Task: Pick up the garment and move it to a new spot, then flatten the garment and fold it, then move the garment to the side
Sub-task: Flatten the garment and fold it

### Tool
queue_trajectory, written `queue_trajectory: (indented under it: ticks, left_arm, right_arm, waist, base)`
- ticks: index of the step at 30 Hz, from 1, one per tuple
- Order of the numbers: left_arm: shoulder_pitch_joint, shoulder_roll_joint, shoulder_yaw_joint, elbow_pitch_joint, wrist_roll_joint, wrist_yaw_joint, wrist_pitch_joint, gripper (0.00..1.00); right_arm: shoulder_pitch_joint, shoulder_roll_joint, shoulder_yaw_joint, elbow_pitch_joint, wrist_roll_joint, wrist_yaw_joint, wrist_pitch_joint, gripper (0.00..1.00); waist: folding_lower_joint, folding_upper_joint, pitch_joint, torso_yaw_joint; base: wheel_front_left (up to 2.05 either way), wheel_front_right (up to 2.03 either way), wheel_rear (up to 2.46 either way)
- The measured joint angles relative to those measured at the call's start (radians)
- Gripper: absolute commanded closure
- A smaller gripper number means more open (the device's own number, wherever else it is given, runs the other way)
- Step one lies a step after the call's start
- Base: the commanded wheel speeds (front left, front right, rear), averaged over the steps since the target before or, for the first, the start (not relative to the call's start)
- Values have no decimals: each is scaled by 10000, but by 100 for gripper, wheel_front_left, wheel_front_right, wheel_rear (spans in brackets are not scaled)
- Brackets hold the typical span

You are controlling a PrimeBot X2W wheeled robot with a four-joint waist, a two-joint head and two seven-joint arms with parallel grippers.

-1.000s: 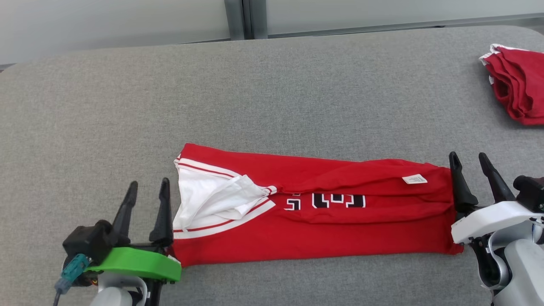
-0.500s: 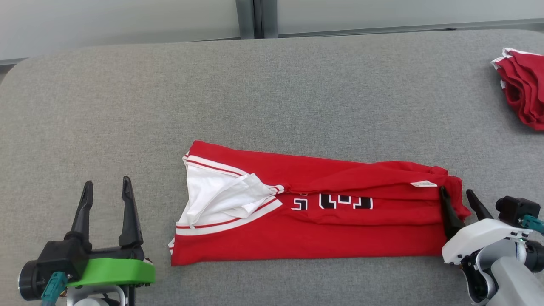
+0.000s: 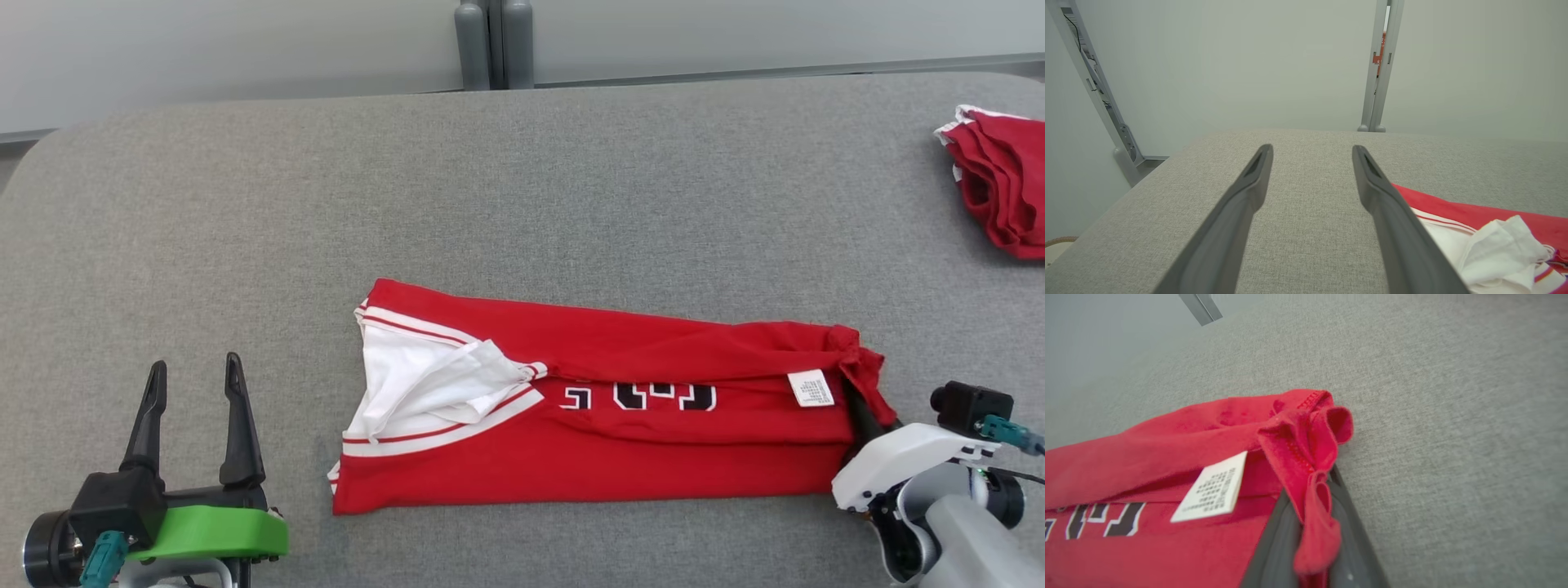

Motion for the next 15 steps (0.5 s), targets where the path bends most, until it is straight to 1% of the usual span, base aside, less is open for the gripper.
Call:
queue_trajectory:
  ticks: [4, 10, 13, 15]
  left_arm:
    - [74, -2, 40, 25, 12, 0, 0, 0]
    - [314, -6, 111, 52, 40, 2, 0, 0]
    - [377, -6, 150, 79, 42, 2, 0, 0]
    - [441, -8, 178, 81, 40, 2, 0, 0]
  right_arm:
    - [8, -460, -458, -86, 54, 4, 13, 100]
    - [183, -1338, -1281, -138, -15, 4, 13, 100]
    - [299, -1563, -1509, -236, -50, 2, 13, 100]
    - [324, -1593, -1515, -414, -121, 2, 13, 100]
  waist:
    - [0, 0, -195, -45]
    - [0, 0, -516, -129]
    - [0, 0, -660, -174]
    - [0, 0, -733, -206]
  base:
    - [0, 0, 0]
    - [0, 0, 0]
    - [0, 0, 0]
    - [0, 0, 0]
